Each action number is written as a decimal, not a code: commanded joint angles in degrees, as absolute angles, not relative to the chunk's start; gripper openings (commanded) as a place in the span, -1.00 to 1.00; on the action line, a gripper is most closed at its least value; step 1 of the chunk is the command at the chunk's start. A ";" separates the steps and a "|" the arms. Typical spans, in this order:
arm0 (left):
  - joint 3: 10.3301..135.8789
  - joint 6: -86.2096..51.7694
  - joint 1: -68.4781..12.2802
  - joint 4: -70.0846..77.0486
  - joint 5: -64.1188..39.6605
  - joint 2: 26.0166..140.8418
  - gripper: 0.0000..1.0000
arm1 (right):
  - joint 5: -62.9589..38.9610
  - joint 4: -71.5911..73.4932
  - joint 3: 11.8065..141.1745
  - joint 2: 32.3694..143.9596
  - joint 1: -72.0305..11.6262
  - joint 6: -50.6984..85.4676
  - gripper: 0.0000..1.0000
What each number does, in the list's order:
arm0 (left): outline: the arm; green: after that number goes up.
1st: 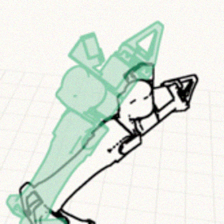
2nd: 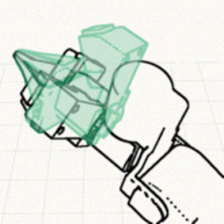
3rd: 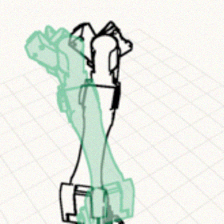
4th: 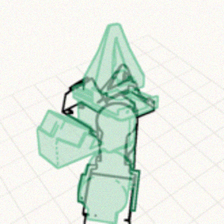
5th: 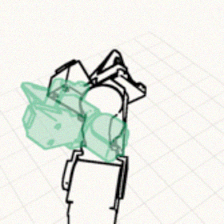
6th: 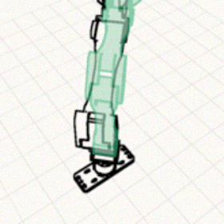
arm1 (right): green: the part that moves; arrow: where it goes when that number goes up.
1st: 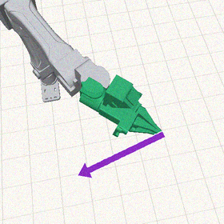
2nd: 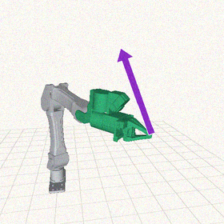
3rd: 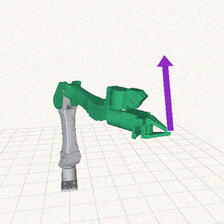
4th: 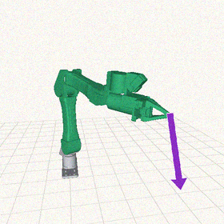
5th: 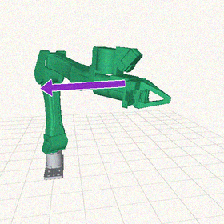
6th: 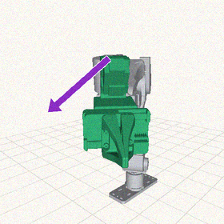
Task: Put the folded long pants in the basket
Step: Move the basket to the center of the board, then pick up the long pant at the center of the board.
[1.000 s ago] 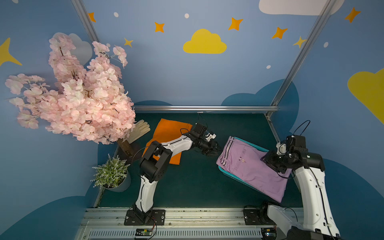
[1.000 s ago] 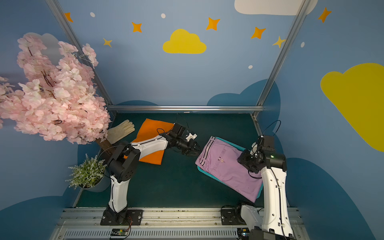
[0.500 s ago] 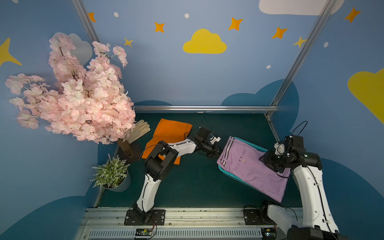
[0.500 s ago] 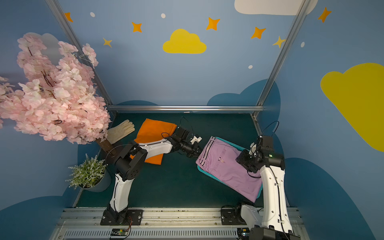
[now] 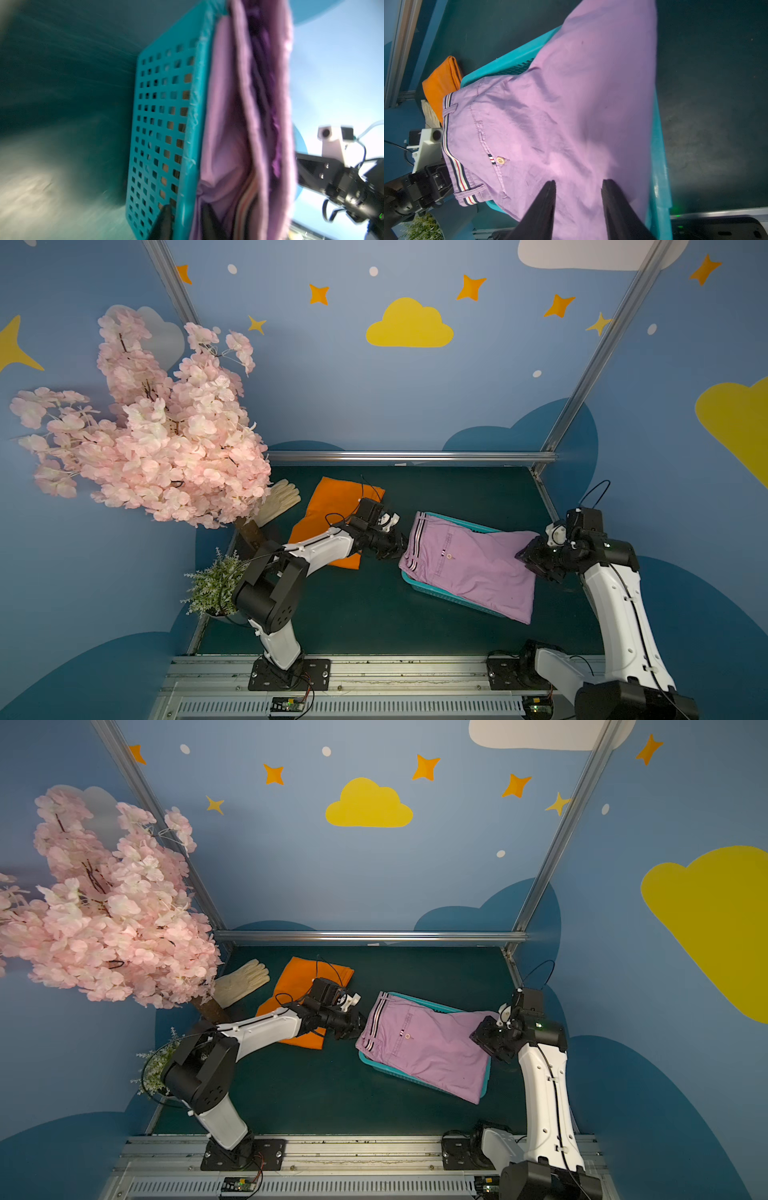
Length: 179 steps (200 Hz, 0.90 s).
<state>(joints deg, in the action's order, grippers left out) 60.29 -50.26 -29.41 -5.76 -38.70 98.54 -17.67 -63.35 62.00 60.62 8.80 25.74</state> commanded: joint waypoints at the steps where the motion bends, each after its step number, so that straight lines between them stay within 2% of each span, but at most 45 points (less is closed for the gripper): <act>1: 59.48 -47.81 -29.01 -10.91 -34.07 92.99 0.08 | -19.31 -61.99 63.86 60.64 8.44 26.65 -0.16; 17: 58.48 -45.05 -28.27 -17.22 -24.99 87.14 0.48 | -19.42 -61.72 63.76 60.49 8.05 26.79 -0.16; 29: 57.93 -43.62 -27.05 -21.26 -19.74 84.13 0.65 | -19.49 -61.25 63.39 60.47 7.74 27.02 -0.15; 63: 52.85 -46.64 -20.62 -29.58 -12.34 77.21 0.65 | -20.38 -59.94 63.08 60.55 6.93 27.73 -0.15; 118: 36.88 -49.09 -11.32 -23.92 -0.52 62.71 0.63 | -21.18 -59.16 64.90 60.47 5.31 28.57 -0.15; 128: 34.36 -50.49 -11.03 -21.93 1.90 60.71 0.76 | -21.55 -58.56 64.76 60.35 5.00 28.65 -0.15; 139: 31.96 -52.20 -10.41 -19.17 2.01 59.53 0.84 | -21.86 -57.84 64.33 60.29 4.58 28.61 -0.15; 179: 26.68 -54.39 -7.44 -8.98 -2.13 64.81 0.83 | -22.14 -56.82 63.21 60.12 3.53 29.00 -0.15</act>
<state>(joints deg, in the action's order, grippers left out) 28.23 -52.99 -8.97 -16.95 -1.50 60.93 -21.17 -58.50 63.42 60.73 4.25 28.47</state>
